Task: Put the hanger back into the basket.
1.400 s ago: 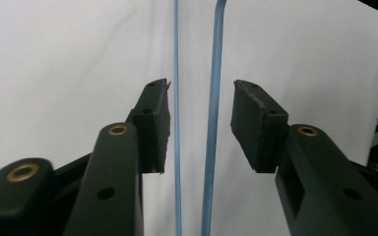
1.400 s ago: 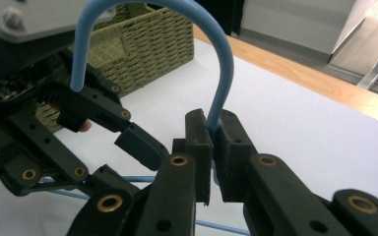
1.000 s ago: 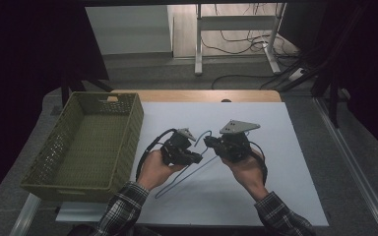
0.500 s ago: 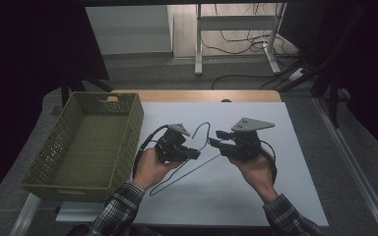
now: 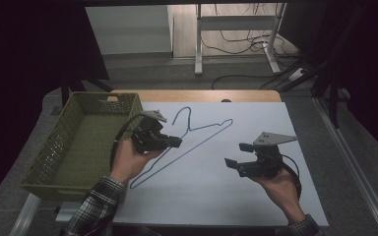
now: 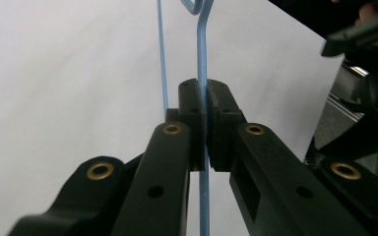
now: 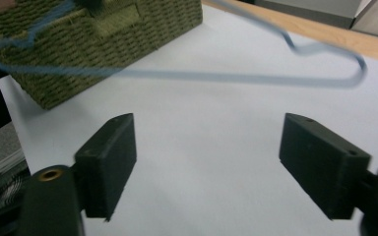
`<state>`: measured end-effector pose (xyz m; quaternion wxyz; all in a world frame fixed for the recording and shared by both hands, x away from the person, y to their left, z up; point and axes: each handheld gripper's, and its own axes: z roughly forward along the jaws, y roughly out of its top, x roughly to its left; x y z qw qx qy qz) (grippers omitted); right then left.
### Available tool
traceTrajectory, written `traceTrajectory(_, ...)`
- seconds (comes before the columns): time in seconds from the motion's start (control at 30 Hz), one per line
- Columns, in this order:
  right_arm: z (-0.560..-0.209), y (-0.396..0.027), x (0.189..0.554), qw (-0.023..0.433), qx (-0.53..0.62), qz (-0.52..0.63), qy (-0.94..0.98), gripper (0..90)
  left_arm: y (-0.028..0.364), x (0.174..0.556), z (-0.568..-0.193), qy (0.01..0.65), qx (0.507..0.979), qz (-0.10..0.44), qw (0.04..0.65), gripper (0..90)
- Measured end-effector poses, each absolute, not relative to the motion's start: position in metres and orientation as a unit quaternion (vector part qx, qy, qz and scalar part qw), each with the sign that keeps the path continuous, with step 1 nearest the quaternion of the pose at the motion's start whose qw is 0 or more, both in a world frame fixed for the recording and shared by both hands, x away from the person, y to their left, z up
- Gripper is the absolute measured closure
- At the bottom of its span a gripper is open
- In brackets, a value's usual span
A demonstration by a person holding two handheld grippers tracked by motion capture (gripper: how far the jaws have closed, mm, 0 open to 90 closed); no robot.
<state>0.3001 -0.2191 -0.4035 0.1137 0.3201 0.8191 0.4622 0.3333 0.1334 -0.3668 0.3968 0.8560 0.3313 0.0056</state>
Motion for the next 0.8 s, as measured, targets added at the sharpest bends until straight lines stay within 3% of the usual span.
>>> traceTrajectory(0.27, -0.416, -0.238, 0.286, 0.117, 0.336, 0.448, 0.820, 8.8, 0.188, 0.333, -0.336, 0.351, 0.846, 0.037, 0.401, 87.4)
traceTrajectory(0.8, -0.428, -0.271, 0.279, 0.122, 0.374, 0.437, 0.809, 6.1, 0.315, 0.327, -0.322, 0.415, 0.802, 0.087, 0.421, 87.5)
